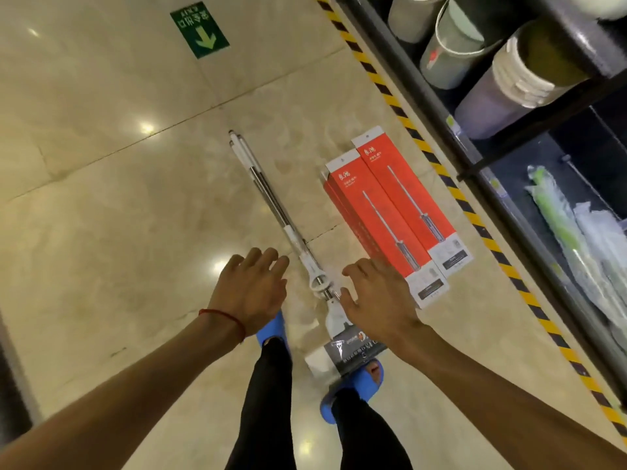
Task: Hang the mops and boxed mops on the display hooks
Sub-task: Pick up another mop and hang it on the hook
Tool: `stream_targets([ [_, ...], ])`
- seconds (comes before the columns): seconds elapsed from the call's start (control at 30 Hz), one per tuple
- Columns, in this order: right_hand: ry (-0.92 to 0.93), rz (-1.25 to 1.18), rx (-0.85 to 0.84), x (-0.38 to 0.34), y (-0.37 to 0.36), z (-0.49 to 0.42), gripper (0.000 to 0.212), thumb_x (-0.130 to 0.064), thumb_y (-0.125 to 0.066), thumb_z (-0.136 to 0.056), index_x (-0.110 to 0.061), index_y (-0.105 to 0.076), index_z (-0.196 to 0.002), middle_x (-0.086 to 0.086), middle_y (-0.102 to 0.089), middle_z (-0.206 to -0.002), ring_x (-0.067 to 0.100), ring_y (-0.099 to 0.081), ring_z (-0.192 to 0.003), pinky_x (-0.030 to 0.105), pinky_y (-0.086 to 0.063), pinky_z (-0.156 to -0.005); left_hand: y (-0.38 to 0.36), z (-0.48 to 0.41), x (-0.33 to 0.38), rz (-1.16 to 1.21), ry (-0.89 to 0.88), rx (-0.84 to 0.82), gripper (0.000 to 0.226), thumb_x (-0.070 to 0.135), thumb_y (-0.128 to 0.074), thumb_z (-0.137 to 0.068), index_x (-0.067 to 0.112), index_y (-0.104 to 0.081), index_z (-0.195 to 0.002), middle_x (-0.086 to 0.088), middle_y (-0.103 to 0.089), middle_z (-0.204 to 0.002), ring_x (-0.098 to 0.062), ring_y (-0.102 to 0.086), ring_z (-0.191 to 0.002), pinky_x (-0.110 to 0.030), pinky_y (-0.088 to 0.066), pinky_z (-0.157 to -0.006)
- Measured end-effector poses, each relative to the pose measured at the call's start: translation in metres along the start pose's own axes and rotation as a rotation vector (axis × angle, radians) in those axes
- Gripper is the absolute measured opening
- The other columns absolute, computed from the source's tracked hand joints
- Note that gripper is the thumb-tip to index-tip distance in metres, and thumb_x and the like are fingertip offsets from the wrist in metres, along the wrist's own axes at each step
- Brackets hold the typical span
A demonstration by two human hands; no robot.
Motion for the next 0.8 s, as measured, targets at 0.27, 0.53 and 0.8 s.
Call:
stream_targets([
  [0.27, -0.056, -0.082, -0.127, 0.015, -0.160, -0.074, 0.030, -0.026, -0.068, -0.089, -0.012, -0.069, -0.114, 0.005, -0.069, -0.108, 0.029, -0.062, -0.103, 0.040, -0.053, -0.080, -0.166, -0.050, -0.029, 0.096, 0.062, -0.029, 0.033, 0.032, -0.059, -0.095, 0.014, -0.064, -0.122, -0.006, -0.067, -0.117, -0.029, -0.063, -0.095, -0.042, -0.051, -0.076],
  [0.53, -0.030, -0.079, -0.215, 0.047, -0.348, -0.159, 0.048, -0.032, -0.056, -0.101, -0.009, -0.050, -0.143, 0.010, -0.058, -0.137, 0.030, -0.053, -0.123, 0.042, -0.049, -0.094, -0.360, -0.096, -0.045, 0.126, 0.076, -0.038, 0.028, 0.031, -0.056, -0.096, 0.013, -0.063, -0.117, -0.007, -0.065, -0.111, -0.030, -0.061, -0.092, -0.040, -0.045, -0.072],
  [0.8, -0.181, -0.281, -0.307, 0.080, -0.470, -0.231, 0.049, -0.042, -0.049, -0.106, -0.008, -0.044, -0.140, 0.015, -0.057, -0.132, 0.035, -0.054, -0.120, 0.040, -0.043, -0.084, -0.477, -0.114, -0.062, 0.143, 0.103, -0.103, 0.027, 0.031, -0.055, -0.097, 0.015, -0.064, -0.117, -0.006, -0.066, -0.108, -0.030, -0.062, -0.090, -0.041, -0.049, -0.071],
])
Point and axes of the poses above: each hand's wrist, its own z-axis away from the middle knuckle, its own y-axis out of the back of the hand, x = y × z, the point moved 2 cm from there along -z, towards the middle knuckle
